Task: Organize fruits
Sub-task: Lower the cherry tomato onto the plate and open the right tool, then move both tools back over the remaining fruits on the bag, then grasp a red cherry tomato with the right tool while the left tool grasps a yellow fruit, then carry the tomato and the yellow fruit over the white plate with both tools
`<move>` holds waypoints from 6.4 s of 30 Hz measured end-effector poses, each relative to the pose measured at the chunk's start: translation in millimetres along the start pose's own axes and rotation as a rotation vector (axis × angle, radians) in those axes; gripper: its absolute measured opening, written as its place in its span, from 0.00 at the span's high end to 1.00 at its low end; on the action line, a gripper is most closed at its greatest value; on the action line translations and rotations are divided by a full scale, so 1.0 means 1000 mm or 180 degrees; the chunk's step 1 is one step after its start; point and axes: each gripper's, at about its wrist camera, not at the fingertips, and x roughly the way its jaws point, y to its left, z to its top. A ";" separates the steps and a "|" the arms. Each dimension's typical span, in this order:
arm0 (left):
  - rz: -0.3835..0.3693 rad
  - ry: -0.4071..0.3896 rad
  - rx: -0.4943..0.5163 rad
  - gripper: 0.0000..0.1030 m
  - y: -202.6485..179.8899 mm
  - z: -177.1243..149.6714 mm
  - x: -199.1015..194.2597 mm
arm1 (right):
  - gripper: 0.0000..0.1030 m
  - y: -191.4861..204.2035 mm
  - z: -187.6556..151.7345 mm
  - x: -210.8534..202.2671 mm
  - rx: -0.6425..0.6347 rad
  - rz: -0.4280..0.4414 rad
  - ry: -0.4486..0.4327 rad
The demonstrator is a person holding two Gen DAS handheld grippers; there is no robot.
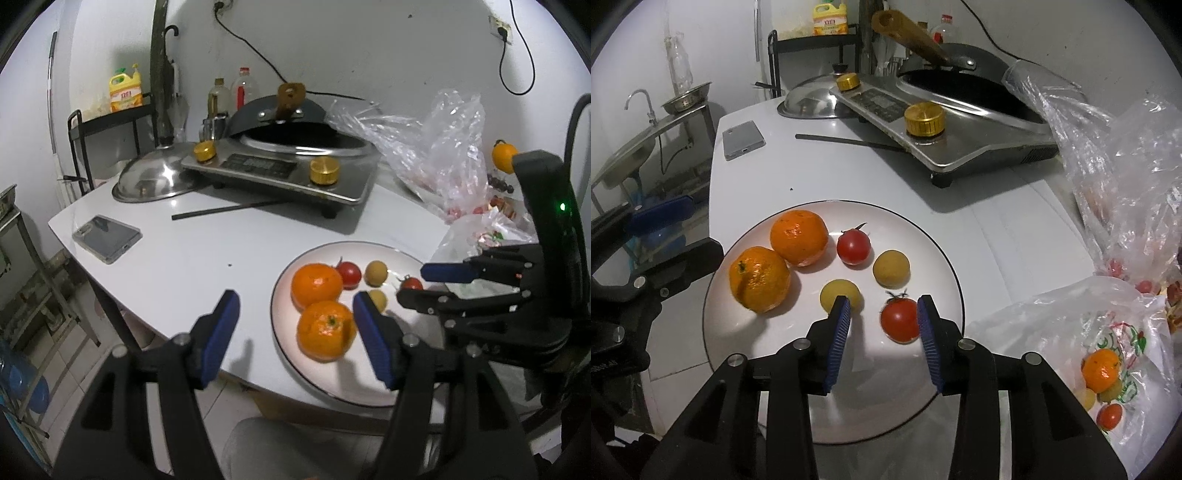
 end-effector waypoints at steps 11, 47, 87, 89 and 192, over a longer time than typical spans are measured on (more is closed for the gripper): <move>-0.0043 -0.0069 0.0106 0.37 -0.025 0.000 -0.025 | 0.61 0.000 -0.011 -0.039 0.0008 -0.0034 -0.0160; -0.0093 -0.0185 0.0618 0.26 -0.138 0.005 -0.070 | 0.61 -0.065 -0.085 -0.140 0.0418 -0.0106 -0.0605; -0.0254 -0.0015 0.1053 0.26 -0.246 0.006 -0.013 | 0.61 -0.178 -0.135 -0.139 0.0762 -0.0193 -0.0568; -0.0281 -0.0003 0.1079 0.26 -0.250 0.007 -0.006 | 0.61 -0.182 -0.133 -0.133 0.0748 -0.0183 -0.0528; -0.1013 0.0324 0.1202 0.72 -0.271 0.014 0.019 | 0.70 -0.178 -0.137 -0.144 0.1016 -0.0225 -0.0627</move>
